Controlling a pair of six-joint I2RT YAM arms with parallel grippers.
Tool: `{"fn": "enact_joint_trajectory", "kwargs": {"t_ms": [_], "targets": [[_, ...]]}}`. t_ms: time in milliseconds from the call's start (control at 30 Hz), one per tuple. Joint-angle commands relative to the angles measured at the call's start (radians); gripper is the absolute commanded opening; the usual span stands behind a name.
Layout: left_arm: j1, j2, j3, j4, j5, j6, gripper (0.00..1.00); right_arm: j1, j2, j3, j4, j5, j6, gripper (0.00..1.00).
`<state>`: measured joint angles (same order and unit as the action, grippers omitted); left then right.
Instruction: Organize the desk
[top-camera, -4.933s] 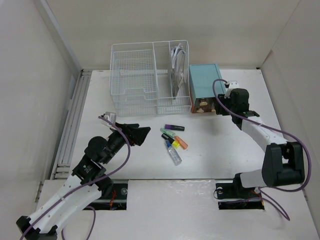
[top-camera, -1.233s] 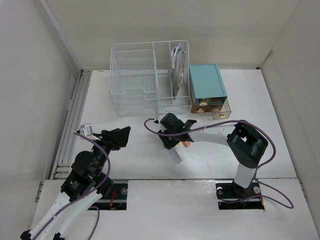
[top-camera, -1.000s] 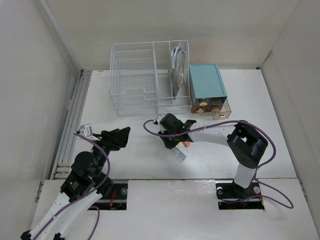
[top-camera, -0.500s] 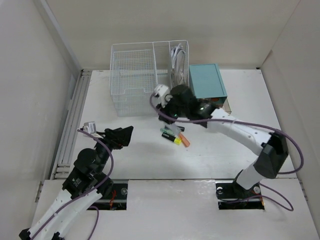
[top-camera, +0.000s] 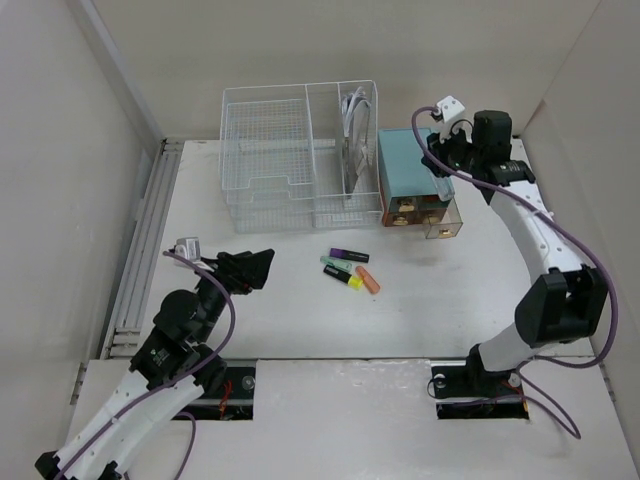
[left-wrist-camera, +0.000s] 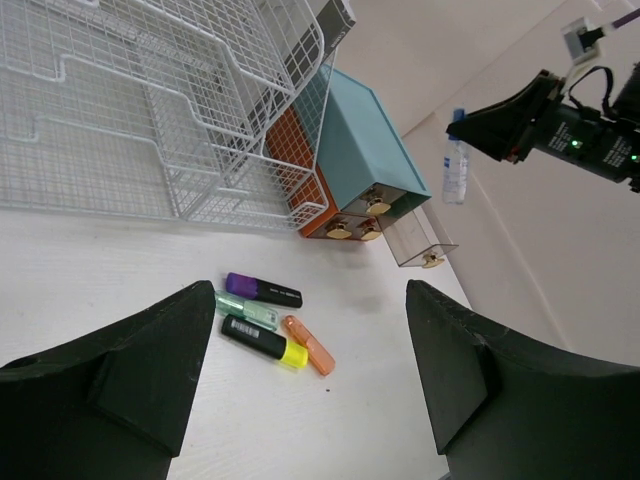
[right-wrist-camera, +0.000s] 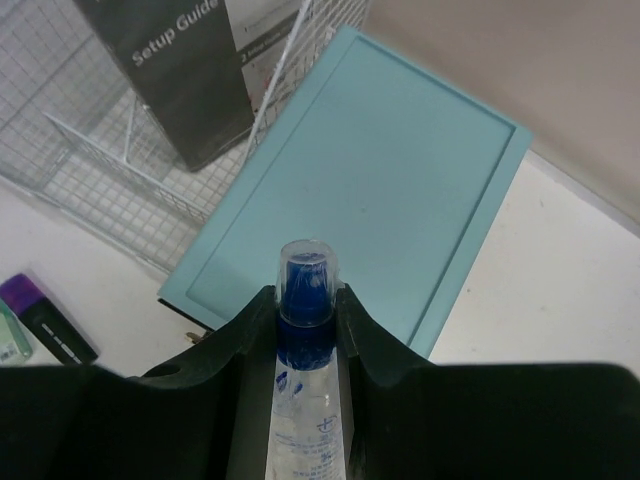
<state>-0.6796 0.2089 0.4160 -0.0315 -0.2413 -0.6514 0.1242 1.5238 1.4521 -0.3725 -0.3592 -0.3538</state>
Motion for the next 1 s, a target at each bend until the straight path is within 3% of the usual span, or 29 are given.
{"fn": "enact_joint_trajectory", "kwargs": {"t_ms": [0,267,667,967], "targets": [[-0.006,0.007,-0.003,0.070,0.020,0.016,0.74,-0.035,0.035,0.030,0.035,-0.109,-0.037,0.00],[-0.006,0.007,-0.013,0.070,0.020,0.026,0.74,-0.093,0.035,-0.067,0.032,-0.110,-0.062,0.00],[-0.006,-0.002,-0.013,0.070,0.020,0.035,0.74,-0.093,-0.096,-0.255,-0.046,-0.144,-0.093,0.00],[-0.006,-0.002,-0.022,0.070,0.031,0.035,0.74,-0.084,-0.117,-0.256,-0.077,-0.124,-0.093,0.00]]}}
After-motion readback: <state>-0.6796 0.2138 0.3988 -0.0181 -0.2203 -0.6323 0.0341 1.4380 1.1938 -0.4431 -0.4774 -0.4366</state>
